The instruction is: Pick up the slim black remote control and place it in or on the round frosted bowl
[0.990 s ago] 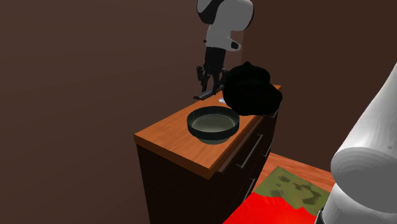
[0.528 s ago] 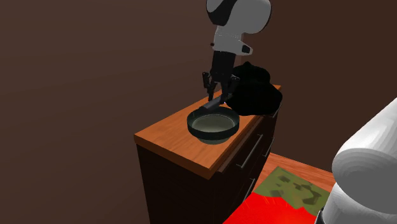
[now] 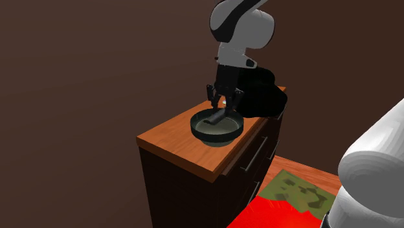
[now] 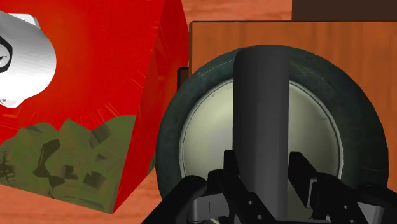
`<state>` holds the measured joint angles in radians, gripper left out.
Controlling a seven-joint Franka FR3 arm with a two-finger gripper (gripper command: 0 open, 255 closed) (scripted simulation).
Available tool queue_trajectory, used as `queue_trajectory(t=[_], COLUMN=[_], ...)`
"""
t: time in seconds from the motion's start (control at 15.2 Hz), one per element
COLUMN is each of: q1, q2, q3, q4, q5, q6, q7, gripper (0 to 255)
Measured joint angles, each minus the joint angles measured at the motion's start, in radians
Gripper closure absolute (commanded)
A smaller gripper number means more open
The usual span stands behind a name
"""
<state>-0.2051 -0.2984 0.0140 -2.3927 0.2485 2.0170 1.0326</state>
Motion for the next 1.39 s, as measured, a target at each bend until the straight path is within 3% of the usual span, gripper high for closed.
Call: queue_trajectory(t=[0.59, 0.66, 1.06, 1.39], q1=[0.001, 0.001, 0.001, -0.012], q2=[0.015, 0.015, 0.016, -0.018], q3=[0.0, 0.0, 0.0, -0.015], q4=[-0.026, -0.026, -0.026, 0.056], q5=[0.005, 0.005, 0.005, -0.015], q6=[0.041, 0.041, 0.041, -0.075], q7=[-0.011, -0.011, -0.011, -0.003], gripper=[255, 0, 0, 0])
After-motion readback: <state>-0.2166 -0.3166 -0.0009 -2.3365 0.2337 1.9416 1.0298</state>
